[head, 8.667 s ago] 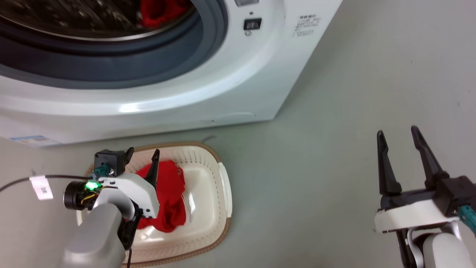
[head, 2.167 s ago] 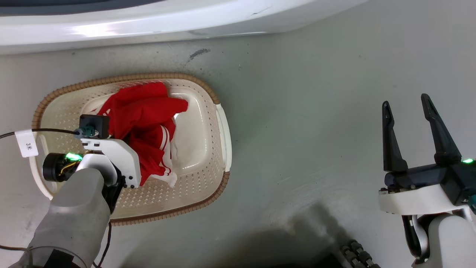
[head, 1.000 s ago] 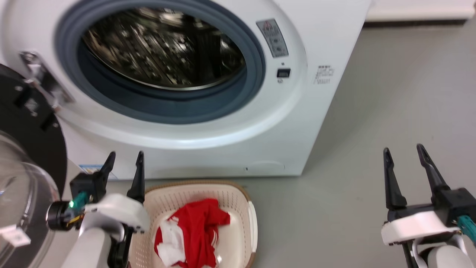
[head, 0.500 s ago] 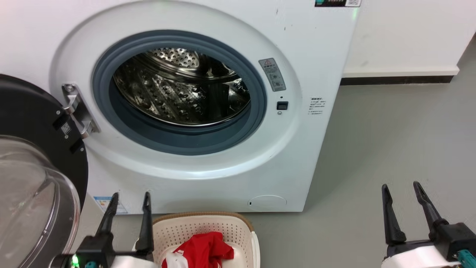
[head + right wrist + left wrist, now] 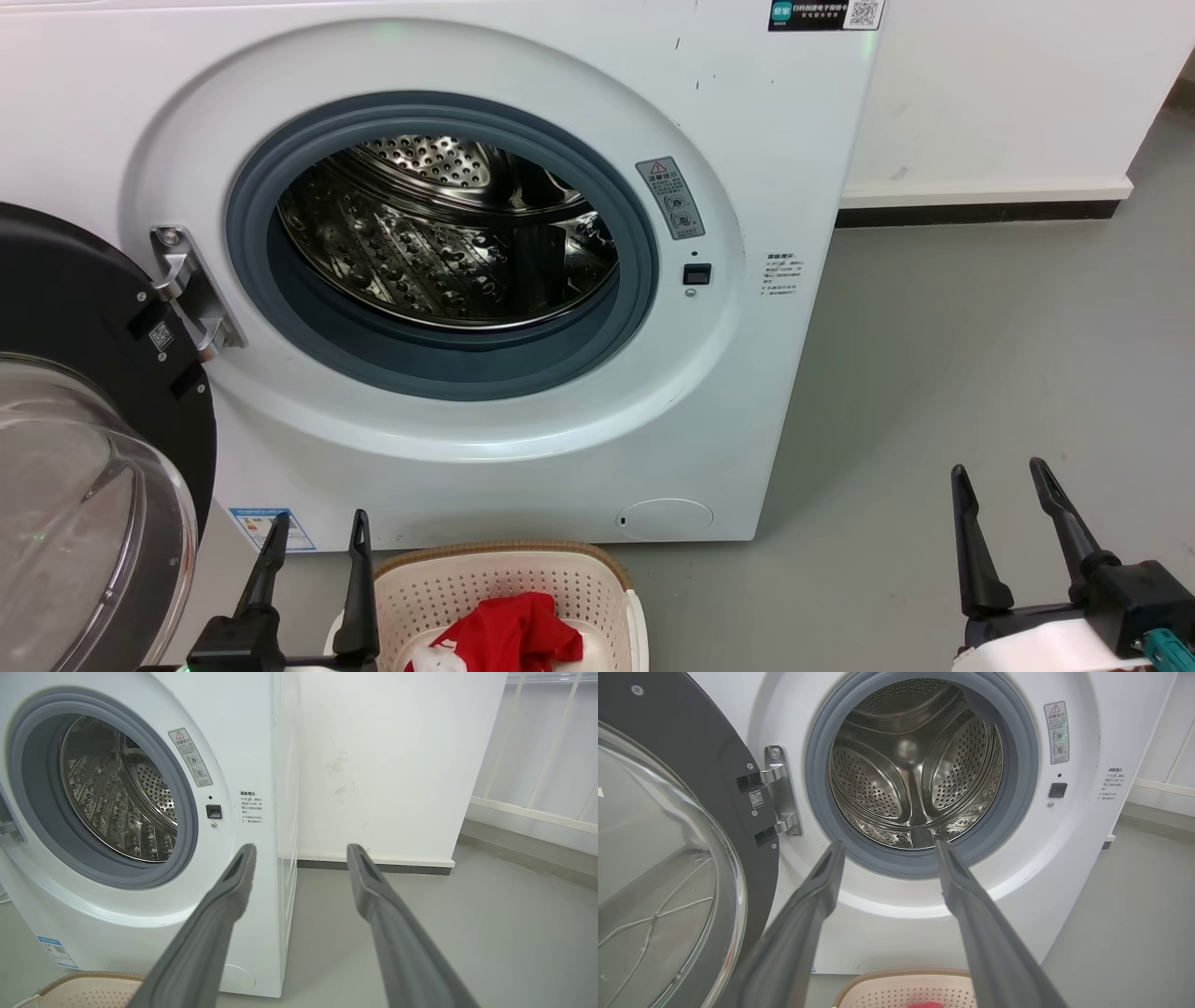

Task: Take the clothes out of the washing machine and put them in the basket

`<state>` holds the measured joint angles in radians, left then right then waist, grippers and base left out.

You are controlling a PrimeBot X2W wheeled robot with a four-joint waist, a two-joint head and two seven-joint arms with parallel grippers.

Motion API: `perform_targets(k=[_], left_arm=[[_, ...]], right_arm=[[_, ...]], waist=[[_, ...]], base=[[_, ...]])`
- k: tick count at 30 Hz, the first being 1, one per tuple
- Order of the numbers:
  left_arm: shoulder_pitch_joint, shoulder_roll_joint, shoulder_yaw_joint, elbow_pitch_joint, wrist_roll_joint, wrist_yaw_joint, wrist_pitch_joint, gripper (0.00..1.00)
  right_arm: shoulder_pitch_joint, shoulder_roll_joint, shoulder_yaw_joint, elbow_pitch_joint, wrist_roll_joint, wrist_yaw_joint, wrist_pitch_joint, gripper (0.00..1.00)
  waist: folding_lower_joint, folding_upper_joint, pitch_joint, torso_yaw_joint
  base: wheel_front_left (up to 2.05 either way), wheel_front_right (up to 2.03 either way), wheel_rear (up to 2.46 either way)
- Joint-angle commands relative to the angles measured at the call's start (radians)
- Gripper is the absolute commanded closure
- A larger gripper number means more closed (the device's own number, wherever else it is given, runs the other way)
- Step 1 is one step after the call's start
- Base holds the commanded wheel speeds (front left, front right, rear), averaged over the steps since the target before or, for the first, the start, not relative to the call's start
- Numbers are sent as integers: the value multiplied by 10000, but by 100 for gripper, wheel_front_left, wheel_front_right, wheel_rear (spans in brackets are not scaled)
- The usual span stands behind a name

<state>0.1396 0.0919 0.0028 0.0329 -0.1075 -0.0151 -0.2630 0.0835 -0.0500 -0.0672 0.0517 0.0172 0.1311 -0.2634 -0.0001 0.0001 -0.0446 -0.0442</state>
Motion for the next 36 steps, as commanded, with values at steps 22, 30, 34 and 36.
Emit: perform_targets(k=[22,30,34,36], left_arm=[[-154,-270,464,667,-203,-242,288,100],[-372,-283,513,783,-1676,-332,624,100],[-475,-290,524,832,-2453,-383,781,100],[-530,-294,534,860,-2829,-402,864,100]], right_arm=[[-17,17,88,430,700,2,156,100],[-220,-8,49,575,2224,1,501,100],[-325,-18,28,652,3025,1,681,100],[-379,-23,18,689,3413,1,769,100]], waist=[[2,-1,23,-7],[2,-1,49,19],[2,-1,64,33],[2,-1,71,41]], base=[[0,0,0],[0,0,0],[0,0,0],[0,0,0]])
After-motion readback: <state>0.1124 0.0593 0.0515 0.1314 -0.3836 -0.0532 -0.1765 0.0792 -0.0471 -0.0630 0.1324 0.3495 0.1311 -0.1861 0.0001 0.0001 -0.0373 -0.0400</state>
